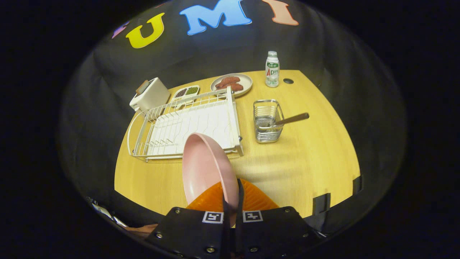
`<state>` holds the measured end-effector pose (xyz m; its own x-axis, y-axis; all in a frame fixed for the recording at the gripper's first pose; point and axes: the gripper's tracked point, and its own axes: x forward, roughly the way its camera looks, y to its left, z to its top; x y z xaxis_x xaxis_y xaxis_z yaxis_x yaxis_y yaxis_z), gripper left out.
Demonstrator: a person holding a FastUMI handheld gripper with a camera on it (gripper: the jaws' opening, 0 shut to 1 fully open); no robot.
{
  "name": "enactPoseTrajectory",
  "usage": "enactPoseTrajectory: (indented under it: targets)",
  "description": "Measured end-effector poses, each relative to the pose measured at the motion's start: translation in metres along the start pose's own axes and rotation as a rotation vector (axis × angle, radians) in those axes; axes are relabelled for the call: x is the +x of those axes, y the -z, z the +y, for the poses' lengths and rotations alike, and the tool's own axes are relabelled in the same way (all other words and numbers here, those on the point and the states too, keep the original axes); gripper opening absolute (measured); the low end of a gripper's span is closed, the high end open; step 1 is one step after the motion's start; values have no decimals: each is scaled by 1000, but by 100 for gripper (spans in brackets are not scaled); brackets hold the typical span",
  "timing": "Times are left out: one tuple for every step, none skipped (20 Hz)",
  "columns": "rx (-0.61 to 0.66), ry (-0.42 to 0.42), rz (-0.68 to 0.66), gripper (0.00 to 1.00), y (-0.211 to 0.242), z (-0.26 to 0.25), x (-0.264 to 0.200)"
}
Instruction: Take the plate from the dish rack, then take the spoon from the basket and place it into the plate.
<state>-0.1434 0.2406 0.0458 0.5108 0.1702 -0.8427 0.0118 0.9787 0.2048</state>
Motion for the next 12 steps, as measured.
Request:
enactPoseTrajectory:
  targets:
    - [8,-18,14,5,8,-1,10]
    - [19,-39,29,6,18,-1,19]
    - [36,-74,35,5,24,2,29]
    - [54,-115,50,5,30,5,37]
    - [77,-150,66,5,37,8,43]
    - [98,-180,80,5,42,10,51]
    - [111,-199,96,5,47,10,57]
    - [114,-209,111,5,51,9,62]
    - [112,-218,125,5,56,6,67]
    - [108,-230,133,5,59,5,73]
    - [122,-257,142,5,60,8,77]
    - [128,-276,149,5,61,9,82]
